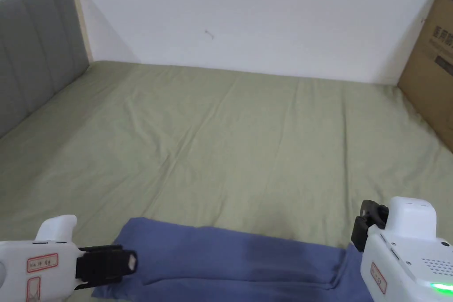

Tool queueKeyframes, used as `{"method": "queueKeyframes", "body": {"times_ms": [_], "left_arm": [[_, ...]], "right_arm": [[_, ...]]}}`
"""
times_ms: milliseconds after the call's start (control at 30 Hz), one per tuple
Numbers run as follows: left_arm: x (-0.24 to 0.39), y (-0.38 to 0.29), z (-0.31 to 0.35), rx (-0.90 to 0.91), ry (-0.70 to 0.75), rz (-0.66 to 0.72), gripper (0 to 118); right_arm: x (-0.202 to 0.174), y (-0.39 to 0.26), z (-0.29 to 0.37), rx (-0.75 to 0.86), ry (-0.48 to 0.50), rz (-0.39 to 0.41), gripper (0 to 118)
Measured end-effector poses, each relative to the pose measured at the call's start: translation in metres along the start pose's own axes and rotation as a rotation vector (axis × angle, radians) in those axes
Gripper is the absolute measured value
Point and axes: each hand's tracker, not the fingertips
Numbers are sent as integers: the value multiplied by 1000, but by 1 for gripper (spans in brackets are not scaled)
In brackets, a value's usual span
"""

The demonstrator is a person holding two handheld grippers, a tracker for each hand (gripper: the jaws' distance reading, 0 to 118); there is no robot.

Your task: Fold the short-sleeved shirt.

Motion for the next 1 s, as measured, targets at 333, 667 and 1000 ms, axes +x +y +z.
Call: {"method": "queueKeyframes", "body": {"times_ms": [333, 667, 1000], "left_arm": [[-79, 1, -71, -96, -238, 293, 116], [-86, 24, -120, -146, -421, 399, 74], [-100, 19, -120, -139, -354, 460, 7]], "right_arm": [[-31, 3, -32, -94, 18, 37, 1], [-58, 5, -56, -152, 26, 72, 1], [-77, -1, -68, -211, 74, 102, 1]]}}
